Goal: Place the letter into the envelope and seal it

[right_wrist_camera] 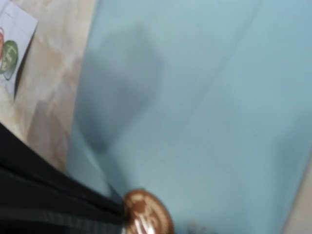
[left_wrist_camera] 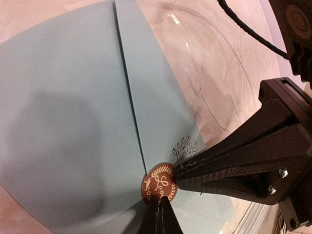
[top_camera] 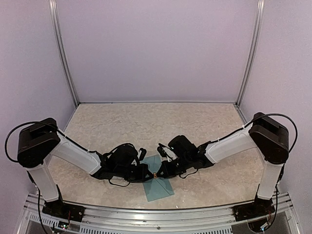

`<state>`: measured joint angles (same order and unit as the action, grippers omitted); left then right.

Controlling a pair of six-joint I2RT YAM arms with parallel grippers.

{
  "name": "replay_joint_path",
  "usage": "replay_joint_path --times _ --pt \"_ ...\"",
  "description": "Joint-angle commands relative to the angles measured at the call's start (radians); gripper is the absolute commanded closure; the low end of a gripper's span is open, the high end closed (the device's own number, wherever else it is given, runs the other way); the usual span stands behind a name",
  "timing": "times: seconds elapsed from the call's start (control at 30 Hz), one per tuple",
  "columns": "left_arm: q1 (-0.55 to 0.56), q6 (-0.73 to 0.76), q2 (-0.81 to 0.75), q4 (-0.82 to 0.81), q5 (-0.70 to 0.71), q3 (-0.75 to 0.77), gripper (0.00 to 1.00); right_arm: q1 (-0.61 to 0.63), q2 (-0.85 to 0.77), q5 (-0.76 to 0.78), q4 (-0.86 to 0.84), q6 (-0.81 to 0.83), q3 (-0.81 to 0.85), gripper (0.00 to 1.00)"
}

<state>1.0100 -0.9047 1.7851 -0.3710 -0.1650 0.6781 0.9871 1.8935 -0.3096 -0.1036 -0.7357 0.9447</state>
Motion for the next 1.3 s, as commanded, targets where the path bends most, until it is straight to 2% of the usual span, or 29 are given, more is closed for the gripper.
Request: replay_joint_path --times 0.0,0.2,0.23,0.3,0.4,0.43,0.5,0.53,0.63,0.73,0.8,0.93,1.03,1.17,1.27 --pt "0.01 0.0 0.029 0.156 0.035 -0.032 1.0 -0.004 -0.018 0.055 0.137 -0.008 -0.052 1.0" --pt "0.011 0.011 -0.009 0.147 0.04 -0.032 1.0 0.001 -0.089 0.024 0.128 0.029 -0.057 1.0" --pt "0.01 0.018 -0.041 0.143 0.046 -0.031 0.96 0.001 -0.115 0.02 0.121 0.038 -0.058 0.96" --pt "0.011 0.04 -0.101 0.145 0.07 -0.023 0.81 0.001 -0.172 0.026 0.112 0.057 -0.055 0.73" --pt "0.01 0.093 -0.214 0.188 0.158 0.012 0.4 -0.006 -0.237 0.058 0.114 0.1 -0.027 0.41" --pt "0.008 0.122 -0.25 0.202 0.217 0.029 0.3 -0.013 -0.249 0.073 0.115 0.114 -0.007 0.3" --pt "-0.01 0.184 -0.296 0.213 0.264 0.056 0.17 -0.037 -0.25 0.102 0.12 0.141 0.026 0.18" --pt "-0.033 0.212 -0.308 0.208 0.265 0.065 0.13 -0.056 -0.241 0.111 0.12 0.153 0.043 0.15" --pt "-0.143 0.293 -0.318 0.17 0.236 0.066 0.08 -0.127 -0.214 0.139 0.106 0.198 0.078 0.12" --pt "-0.303 0.379 -0.345 0.109 0.216 0.024 0.06 -0.229 -0.218 0.167 0.071 0.25 0.074 0.1" --pt "-0.423 0.439 -0.393 0.057 0.225 -0.037 0.05 -0.32 -0.245 0.191 0.048 0.285 0.047 0.1" --pt "-0.732 0.492 -0.564 -0.079 0.206 -0.195 0.02 -0.537 -0.349 0.201 -0.034 0.352 -0.063 0.07" --pt "-0.925 0.52 -0.653 -0.153 0.232 -0.314 0.01 -0.694 -0.457 0.234 -0.113 0.4 -0.171 0.01" --pt "-1.033 0.57 -0.761 -0.222 0.384 -0.407 0.01 -0.84 -0.61 0.308 -0.246 0.469 -0.336 0.0" --pt "-1.037 0.647 -0.815 -0.298 0.433 -0.466 0.01 -0.867 -0.709 0.41 -0.389 0.55 -0.457 0.0"
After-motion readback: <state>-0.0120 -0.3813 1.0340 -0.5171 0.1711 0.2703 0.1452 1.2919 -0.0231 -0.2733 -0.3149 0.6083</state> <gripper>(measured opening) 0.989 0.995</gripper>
